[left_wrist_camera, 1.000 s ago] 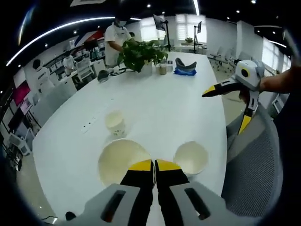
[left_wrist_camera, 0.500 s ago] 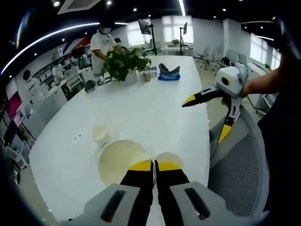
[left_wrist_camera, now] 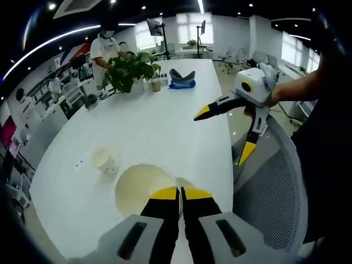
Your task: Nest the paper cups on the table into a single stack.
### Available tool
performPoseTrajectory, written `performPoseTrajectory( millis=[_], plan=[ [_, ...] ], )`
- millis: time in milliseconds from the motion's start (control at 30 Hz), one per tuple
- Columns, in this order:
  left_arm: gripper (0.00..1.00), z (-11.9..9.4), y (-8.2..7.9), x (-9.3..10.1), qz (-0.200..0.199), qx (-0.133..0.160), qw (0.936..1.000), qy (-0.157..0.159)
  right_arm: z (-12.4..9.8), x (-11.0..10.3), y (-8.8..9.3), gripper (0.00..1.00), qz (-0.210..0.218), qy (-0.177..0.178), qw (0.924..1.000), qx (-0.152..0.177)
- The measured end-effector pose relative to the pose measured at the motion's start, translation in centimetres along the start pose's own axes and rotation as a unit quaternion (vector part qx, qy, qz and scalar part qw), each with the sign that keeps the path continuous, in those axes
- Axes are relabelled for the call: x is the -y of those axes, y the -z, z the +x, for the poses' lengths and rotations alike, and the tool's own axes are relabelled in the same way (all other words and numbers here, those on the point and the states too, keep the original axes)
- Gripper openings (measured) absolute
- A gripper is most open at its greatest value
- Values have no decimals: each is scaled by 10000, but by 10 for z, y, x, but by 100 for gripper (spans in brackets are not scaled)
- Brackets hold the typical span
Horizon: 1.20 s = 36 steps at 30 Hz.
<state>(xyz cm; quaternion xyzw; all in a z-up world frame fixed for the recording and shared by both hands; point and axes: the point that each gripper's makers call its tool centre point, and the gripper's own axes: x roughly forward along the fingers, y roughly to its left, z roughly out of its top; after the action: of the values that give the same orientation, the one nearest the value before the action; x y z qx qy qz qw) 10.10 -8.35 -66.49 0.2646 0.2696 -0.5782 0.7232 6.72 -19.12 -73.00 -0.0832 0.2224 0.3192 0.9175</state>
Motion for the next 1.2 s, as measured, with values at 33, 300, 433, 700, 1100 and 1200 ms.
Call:
performPoseTrajectory(
  millis=[33, 300, 433, 700, 1100, 1200],
  plan=[
    [0, 2, 0, 1, 22, -21, 10000, 24, 0, 1, 0, 96, 5, 5, 10000, 4],
    [0, 15, 2, 11, 101, -122, 9996, 215, 0, 2, 2, 96, 36, 27, 10000, -6],
    [0, 20, 3, 15, 157, -194, 9993, 266, 0, 1, 2, 96, 62, 41, 10000, 3],
    [0, 35, 15, 17, 246, -406, 9982, 356, -1, 2, 2, 96, 90, 70, 9999, 22],
    [0, 58, 40, 16, 161, -683, 9960, 548, -3, 4, 2, 96, 116, 122, 9999, 28],
    [0, 61, 43, 15, 42, -664, 9959, 619, -4, 5, 4, 96, 131, 135, 9998, 27]
  ],
)
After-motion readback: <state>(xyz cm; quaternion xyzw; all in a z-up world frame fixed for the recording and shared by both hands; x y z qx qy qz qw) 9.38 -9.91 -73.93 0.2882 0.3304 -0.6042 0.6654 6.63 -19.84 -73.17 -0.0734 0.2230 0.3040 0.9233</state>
